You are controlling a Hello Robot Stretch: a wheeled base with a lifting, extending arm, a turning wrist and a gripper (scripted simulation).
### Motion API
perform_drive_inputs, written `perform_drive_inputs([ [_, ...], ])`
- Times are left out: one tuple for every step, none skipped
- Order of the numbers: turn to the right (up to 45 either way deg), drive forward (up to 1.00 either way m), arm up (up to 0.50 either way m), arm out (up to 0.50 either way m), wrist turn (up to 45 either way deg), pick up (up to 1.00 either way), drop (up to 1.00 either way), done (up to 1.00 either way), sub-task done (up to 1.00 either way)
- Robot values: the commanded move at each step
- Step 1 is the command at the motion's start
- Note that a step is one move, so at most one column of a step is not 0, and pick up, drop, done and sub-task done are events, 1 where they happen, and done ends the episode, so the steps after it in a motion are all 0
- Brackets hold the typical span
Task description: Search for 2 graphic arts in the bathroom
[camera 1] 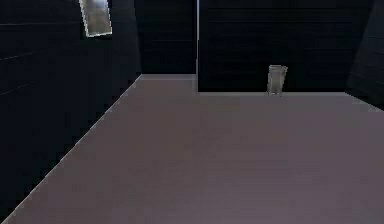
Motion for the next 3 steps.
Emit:
perform_drive_inputs([
  [45.0,0.00,0.00,0.00,0.0,0.00,0.00,0.00,0.00],
  [45.0,0.00,0.00,0.00,0.0,0.00,0.00,0.00,0.00],
  [45.0,0.00,0.00,0.00,0.0,0.00,0.00,0.00,0.00],
])
